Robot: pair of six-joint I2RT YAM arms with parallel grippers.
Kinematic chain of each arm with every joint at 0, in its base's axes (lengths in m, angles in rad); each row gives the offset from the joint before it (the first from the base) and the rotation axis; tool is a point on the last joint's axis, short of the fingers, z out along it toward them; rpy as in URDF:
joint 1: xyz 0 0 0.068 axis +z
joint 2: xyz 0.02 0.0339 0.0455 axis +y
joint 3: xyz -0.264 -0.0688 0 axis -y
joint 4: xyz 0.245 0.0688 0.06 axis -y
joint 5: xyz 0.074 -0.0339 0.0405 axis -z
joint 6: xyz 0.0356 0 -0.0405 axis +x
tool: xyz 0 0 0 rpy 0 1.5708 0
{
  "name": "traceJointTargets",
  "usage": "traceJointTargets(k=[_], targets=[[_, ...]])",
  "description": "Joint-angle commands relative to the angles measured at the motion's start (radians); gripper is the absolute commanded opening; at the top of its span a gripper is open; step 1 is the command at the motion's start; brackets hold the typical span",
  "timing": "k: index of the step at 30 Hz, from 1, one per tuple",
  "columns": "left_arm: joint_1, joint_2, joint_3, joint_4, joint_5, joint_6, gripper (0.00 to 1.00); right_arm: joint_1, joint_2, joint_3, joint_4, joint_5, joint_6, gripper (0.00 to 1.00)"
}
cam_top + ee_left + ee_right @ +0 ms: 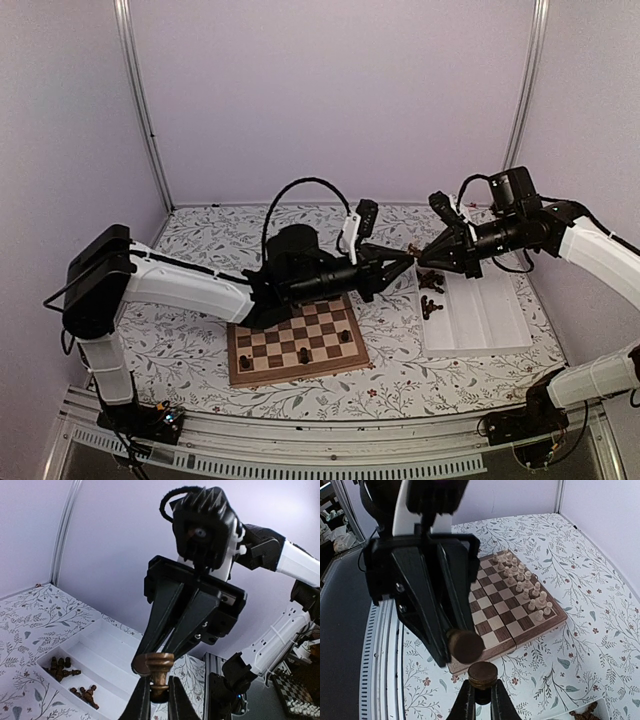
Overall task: Set up the chess pieces on the board
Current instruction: Pick up the chess piece from the storage box, then place the chess piece on the chessboard.
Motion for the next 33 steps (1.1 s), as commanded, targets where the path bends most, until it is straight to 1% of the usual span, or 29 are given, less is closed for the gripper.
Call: traceJointTargets(k=[1, 3, 5, 8, 11, 14, 16, 20, 24, 30, 33], targets=[[0.053, -0.188, 0.053, -0.453, 0.048, 0.068, 0.00, -0.007, -0.022, -0.077, 0.047, 0.113, -0.033, 0.05], [0.076, -0.243, 0.120, -0.734, 0.028, 0.100, 0.00, -0.015, -0.025, -0.124, 0.084, 0.138, -0.044, 0.05], [0.096, -0.288, 0.169, -1.007, -0.022, 0.122, 0.00, -0.024, -0.027, -0.169, 0.125, 0.156, -0.050, 0.05], [0.143, -0.327, 0.227, -1.355, -0.065, 0.134, 0.00, -0.027, -0.022, -0.208, 0.169, 0.182, -0.050, 0.05], [0.185, -0.333, 0.240, -1.625, -0.057, 0.137, 0.01, -0.028, -0.014, -0.208, 0.181, 0.209, -0.050, 0.05], [0.209, -0.322, 0.216, -1.814, -0.066, 0.130, 0.03, -0.028, -0.008, -0.212, 0.189, 0.210, -0.052, 0.05], [0.219, -0.318, 0.180, -1.891, -0.059, 0.117, 0.03, -0.028, -0.002, -0.217, 0.191, 0.201, -0.052, 0.06], [0.236, -0.286, 0.140, -1.972, -0.035, 0.115, 0.03, -0.028, -0.003, -0.231, 0.194, 0.191, -0.052, 0.06], [0.242, -0.205, 0.162, -2.025, -0.072, 0.144, 0.01, -0.028, -0.010, -0.242, 0.198, 0.196, -0.055, 0.06], [0.244, -0.088, 0.214, -2.064, -0.091, 0.191, 0.00, -0.027, -0.009, -0.248, 0.197, 0.190, -0.057, 0.07], [0.244, -0.055, 0.238, -2.076, -0.103, 0.206, 0.02, -0.028, -0.010, -0.250, 0.198, 0.190, -0.059, 0.07]])
